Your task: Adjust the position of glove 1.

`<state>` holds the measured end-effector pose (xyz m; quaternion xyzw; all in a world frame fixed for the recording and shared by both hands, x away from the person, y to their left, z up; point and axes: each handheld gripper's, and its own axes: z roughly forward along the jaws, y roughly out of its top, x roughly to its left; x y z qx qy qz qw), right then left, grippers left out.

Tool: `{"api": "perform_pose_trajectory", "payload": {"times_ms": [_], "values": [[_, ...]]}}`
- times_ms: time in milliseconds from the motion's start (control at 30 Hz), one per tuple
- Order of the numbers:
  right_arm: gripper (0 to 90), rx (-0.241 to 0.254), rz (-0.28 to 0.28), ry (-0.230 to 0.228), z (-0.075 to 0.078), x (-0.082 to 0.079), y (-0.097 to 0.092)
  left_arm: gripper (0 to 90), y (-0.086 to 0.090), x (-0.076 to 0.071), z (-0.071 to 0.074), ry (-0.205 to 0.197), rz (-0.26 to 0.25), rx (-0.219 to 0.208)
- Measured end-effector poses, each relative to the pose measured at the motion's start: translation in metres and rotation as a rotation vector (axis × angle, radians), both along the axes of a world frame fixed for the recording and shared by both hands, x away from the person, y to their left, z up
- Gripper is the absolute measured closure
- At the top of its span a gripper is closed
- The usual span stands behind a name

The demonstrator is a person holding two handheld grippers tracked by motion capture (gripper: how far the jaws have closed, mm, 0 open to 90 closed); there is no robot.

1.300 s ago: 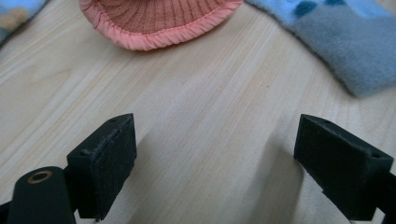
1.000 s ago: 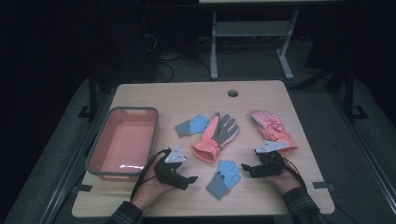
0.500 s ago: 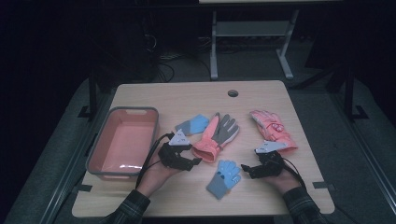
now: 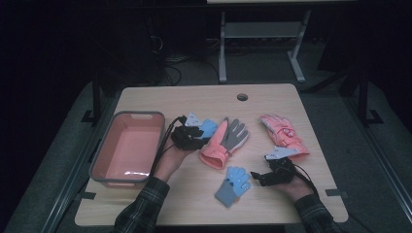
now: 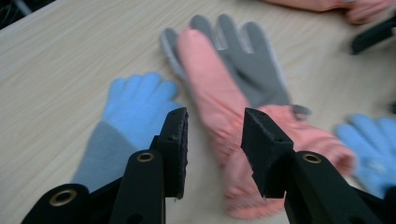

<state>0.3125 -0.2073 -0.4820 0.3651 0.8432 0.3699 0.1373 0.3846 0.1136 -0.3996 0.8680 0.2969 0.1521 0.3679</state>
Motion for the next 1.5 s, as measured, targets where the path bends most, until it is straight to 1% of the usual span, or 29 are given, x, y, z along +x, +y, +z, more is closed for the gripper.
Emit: {"api": "perform_pose_trajectory", "payload": {"times_ms": [33, 100, 133, 167, 200, 267, 300, 333, 400, 467, 500, 567, 600, 633, 700, 733, 767, 833, 867, 1000, 1033, 1067, 1167, 1200, 1233, 1367, 1433, 1467, 1500], "values": [[13.7, 0.000, 0.003, 0.001, 0.000, 0.000, 0.000, 62.5, 0.000, 0.008, -0.002, 0.015, 0.015, -0.004], [13.7, 0.000, 0.006, 0.001, 0.000, 0.000, 0.000, 64.2, 0.001, 0.018, -0.004, 0.029, 0.036, 0.000], [13.7, 0.000, 0.007, 0.001, 0.000, 0.000, 0.000, 65.2, 0.001, 0.022, -0.005, 0.031, 0.041, 0.010], [13.7, 0.000, 0.007, 0.001, 0.000, 0.000, 0.000, 65.9, 0.001, 0.022, -0.005, 0.031, 0.041, 0.010], [13.7, 0.000, 0.007, 0.001, 0.000, 0.000, 0.000, 66.2, 0.000, 0.029, -0.008, 0.023, 0.064, 0.008], [13.6, 0.000, 0.007, 0.001, 0.000, 0.000, 0.000, 67.8, 0.000, 0.036, -0.011, 0.030, 0.076, 0.019], [13.6, 0.000, 0.007, 0.001, 0.000, 0.000, 0.000, 67.8, 0.000, 0.036, -0.011, 0.030, 0.076, 0.019], [13.6, 0.001, 0.013, 0.002, 0.000, 0.000, 0.000, 68.2, -0.001, 0.043, -0.014, 0.028, 0.085, 0.024], [13.6, 0.002, 0.017, 0.002, 0.000, -0.001, 0.000, 68.9, -0.002, 0.049, -0.016, 0.017, 0.098, 0.049], [13.6, 0.002, 0.017, 0.002, 0.000, -0.001, 0.000, 70.0, -0.003, 0.052, -0.017, 0.016, 0.107, 0.049], [13.6, 0.002, 0.017, 0.002, 0.000, -0.001, 0.000, 70.1, -0.003, 0.059, -0.020, 0.023, 0.115, 0.074], [13.6, 0.002, 0.016, 0.002, 0.000, -0.001, 0.000, 70.1, -0.003, 0.062, -0.022, 0.027, 0.120, 0.083], [13.6, 0.003, 0.017, 0.003, 0.000, -0.001, 0.000, 70.1, -0.004, 0.067, -0.026, 0.037, 0.118, 0.094], [13.6, 0.003, 0.017, 0.003, 0.000, -0.001, 0.000, 70.0, -0.004, 0.067, -0.026, 0.037, 0.118, 0.094], [13.6, 0.002, 0.020, 0.002, 0.000, -0.001, 0.000, 70.0, -0.005, 0.072, -0.034, 0.054, 0.117, 0.098], [13.6, 0.002, 0.020, 0.002, 0.000, -0.001, 0.000, 69.5, -0.005, 0.072, -0.034, 0.054, 0.117, 0.098], [13.6, 0.002, 0.021, 0.002, 0.000, -0.001, 0.000, 67.8, -0.006, 0.075, -0.040, 0.060, 0.126, 0.114], [13.6, 0.002, 0.021, 0.002, 0.000, -0.001, 0.000, 66.7, -0.006, 0.077, -0.047, 0.084, 0.129, 0.109], [13.6, 0.002, 0.021, 0.002, 0.000, -0.001, 0.000, 66.7, -0.006, 0.079, -0.049, 0.096, 0.128, 0.116], [13.6, 0.002, 0.021, 0.002, 0.000, -0.001, 0.000, 68.2, -0.006, 0.081, -0.057, 0.106, 0.141, 0.115], [13.6, 0.002, 0.021, 0.003, 0.000, -0.001, 0.000, 69.3, -0.005, 0.082, -0.058, 0.114, 0.148, 0.102], [13.6, 0.002, 0.021, 0.003, 0.000, -0.001, 0.000, 70.8, -0.005, 0.082, -0.058, 0.114, 0.148, 0.102], [13.6, 0.002, 0.021, 0.002, 0.000, -0.001, 0.000, 80.3, -0.003, 0.083, -0.058, 0.123, 0.165, 0.100], [13.6, 0.002, 0.022, 0.002, 0.000, -0.001, 0.000, 80.3, -0.001, 0.084, -0.058, 0.132, 0.170, 0.095], [13.6, 0.001, 0.022, 0.001, 0.000, -0.001, 0.000, 84.2, -0.001, 0.084, -0.059, 0.144, 0.177, 0.074], [13.6, 0.002, 0.021, 0.002, 0.000, -0.001, 0.000, 87.3, 0.000, 0.085, -0.058, 0.155, 0.181, 0.073], [13.6, 0.002, 0.021, 0.002, 0.000, -0.001, 0.000, 87.7, 0.001, 0.085, -0.057, 0.171, 0.193, 0.052], [13.6, 0.002, 0.022, 0.001, 0.000, -0.001, 0.000, 88.2, 0.004, 0.085, -0.054, 0.189, 0.194, 0.043], [13.6, 0.002, 0.022, 0.001, 0.000, -0.001, 0.000, 88.4, 0.004, 0.085, -0.053, 0.192, 0.198, 0.037]]}}
